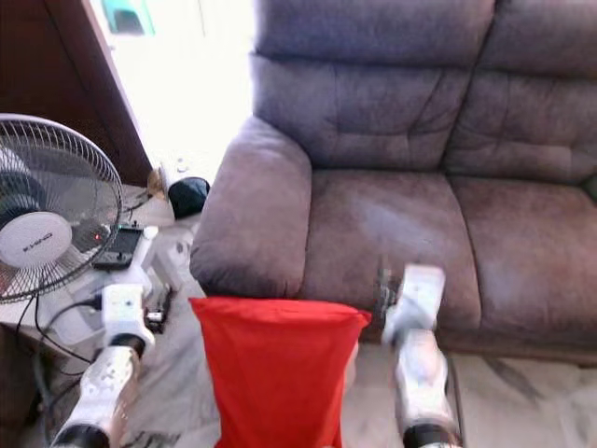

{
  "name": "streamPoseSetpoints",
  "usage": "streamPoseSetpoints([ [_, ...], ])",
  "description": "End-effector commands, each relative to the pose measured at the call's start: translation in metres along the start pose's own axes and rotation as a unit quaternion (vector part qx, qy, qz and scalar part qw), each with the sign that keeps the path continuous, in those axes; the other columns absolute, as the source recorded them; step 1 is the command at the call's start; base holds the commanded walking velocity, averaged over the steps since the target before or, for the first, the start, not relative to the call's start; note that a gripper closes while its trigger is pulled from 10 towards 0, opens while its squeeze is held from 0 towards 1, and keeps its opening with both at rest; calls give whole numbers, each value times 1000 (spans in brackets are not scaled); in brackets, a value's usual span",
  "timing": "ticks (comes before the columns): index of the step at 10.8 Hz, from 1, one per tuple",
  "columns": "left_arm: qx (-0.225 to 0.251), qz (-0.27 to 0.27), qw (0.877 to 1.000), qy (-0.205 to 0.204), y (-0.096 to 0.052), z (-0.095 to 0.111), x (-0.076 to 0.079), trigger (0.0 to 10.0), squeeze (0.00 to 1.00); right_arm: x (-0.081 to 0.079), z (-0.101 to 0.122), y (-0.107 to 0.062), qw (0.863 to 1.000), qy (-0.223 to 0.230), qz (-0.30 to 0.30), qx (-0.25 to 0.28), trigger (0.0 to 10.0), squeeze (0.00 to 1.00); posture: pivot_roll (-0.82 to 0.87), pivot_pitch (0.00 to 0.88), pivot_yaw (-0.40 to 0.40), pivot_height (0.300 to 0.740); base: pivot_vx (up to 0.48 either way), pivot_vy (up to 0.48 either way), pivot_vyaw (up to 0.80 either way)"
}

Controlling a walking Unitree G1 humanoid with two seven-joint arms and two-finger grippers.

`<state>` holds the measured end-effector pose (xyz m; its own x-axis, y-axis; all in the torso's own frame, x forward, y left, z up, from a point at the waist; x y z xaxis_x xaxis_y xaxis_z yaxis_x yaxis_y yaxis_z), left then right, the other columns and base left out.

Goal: Move the pillow to the sofa from floor

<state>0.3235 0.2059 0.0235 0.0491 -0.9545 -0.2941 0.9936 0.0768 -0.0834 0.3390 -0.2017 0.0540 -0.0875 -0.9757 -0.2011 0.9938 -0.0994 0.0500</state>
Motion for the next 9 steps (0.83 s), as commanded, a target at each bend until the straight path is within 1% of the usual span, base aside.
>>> streamPoseSetpoints([
  [1, 21, 2, 1000, 13, -7, 6, -4, 10000, 0, -4, 3, -8, 1000, 7, 7, 10, 10000, 0, 57, 44, -36, 740, 0, 0, 0],
  [2, 49, 7, 999, 21, -15, 18, -9, 10000, 0, -2, 19, -10, 999, 4, 7, 38, 10000, 0, 59, 34, -46, 740, 0, 0, 0],
  [3, 62, 13, 998, 19, -20, 24, -13, 10000, 0, 0, 26, -14, 999, 3, 5, 49, 10000, 0, 64, 28, -49, 740, 0, 0, 0],
  [4, 97, 22, 995, 19, -31, 46, -18, 10000, 0, 3, 36, -30, 998, -3, 7, 60, 10000, 0, 68, 18, -58, 740, 0, 0, 0],
  [5, 118, 25, 992, 26, -36, 59, -21, 10000, 0, 3, 38, -42, 998, -11, 11, 55, 10000, 0, 69, 13, -61, 740, 0, 0, 0],
  [6, 143, 30, 989, 30, -40, 79, -23, 10000, 0, 0, 35, -61, 999, -7, 14, 32, 10000, 0, 70, 0, -62, 740, 0, 0, 0],
  [7, 154, 48, 987, 20, -34, 90, -28, 10000, 0, 4, 29, -70, 1000, -13, 7, 13, 10000, 0, 76, 0, -65, 740, 0, 0, 0],
  [8, 161, 56, 985, 10, -25, 97, -28, 10000, 0, 15, 23, -75, 1000, -5, -29, 3, 10000, 0, 67, 0, -57, 740, 0, 0, 0],
  [9, 161, 56, 985, 9, -24, 98, -27, 10000, 0, 17, 21, -76, 999, -3, -36, 0, 10000, 0, 65, 0, -56, 740, 0, 0, 0],
])
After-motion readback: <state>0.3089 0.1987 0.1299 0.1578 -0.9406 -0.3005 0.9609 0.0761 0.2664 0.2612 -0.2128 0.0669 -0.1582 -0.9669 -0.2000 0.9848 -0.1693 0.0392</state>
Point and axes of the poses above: a point about 5 cm out from each wrist's last joint towards the gripper, its own y axis pointing out of the wrist towards the gripper, its own z axis along the axis of the wrist's last joint, x = y × z, the point moved 5 cm from there along y, pointing out of the wrist towards the gripper, and after that the axes turned 12 degrees about y, right-handed, at the moved point
